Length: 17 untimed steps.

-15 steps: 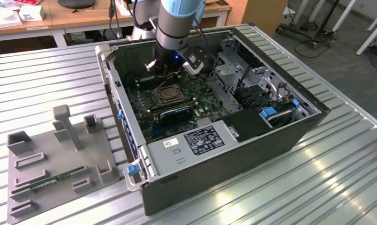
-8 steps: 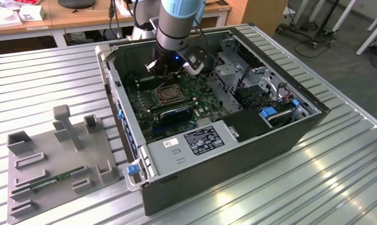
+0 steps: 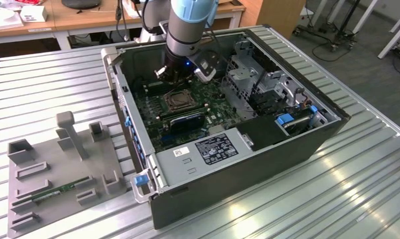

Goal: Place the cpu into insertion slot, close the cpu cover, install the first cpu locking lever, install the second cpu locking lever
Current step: 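Install the first cpu locking lever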

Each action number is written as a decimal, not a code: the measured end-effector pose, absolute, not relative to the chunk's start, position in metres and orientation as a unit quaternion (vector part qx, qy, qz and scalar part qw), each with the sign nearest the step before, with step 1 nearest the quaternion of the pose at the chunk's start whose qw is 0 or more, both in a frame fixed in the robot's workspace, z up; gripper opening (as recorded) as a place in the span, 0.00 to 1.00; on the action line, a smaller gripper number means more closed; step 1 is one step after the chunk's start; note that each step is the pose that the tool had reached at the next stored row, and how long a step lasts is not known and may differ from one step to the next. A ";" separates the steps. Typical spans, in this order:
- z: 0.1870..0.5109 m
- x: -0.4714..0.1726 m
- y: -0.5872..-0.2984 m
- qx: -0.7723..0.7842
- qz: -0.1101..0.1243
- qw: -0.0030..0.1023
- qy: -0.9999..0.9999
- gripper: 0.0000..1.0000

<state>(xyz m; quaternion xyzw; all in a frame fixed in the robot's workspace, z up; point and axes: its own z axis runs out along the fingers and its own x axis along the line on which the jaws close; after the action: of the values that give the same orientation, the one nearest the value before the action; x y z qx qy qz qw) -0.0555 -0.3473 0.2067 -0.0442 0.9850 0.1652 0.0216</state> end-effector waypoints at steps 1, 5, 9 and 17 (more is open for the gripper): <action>0.206 -0.056 -0.347 -0.044 0.165 0.022 0.985 0.11; 0.203 -0.055 -0.347 -0.044 0.165 0.022 0.985 0.11; 0.200 -0.054 -0.347 -0.044 0.164 0.022 0.985 0.11; 0.193 -0.052 -0.347 -0.044 0.163 0.021 0.985 0.11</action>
<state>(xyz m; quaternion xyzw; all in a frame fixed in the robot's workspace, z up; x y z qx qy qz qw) -0.0525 -0.3473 0.1926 -0.0443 0.9854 0.1627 0.0214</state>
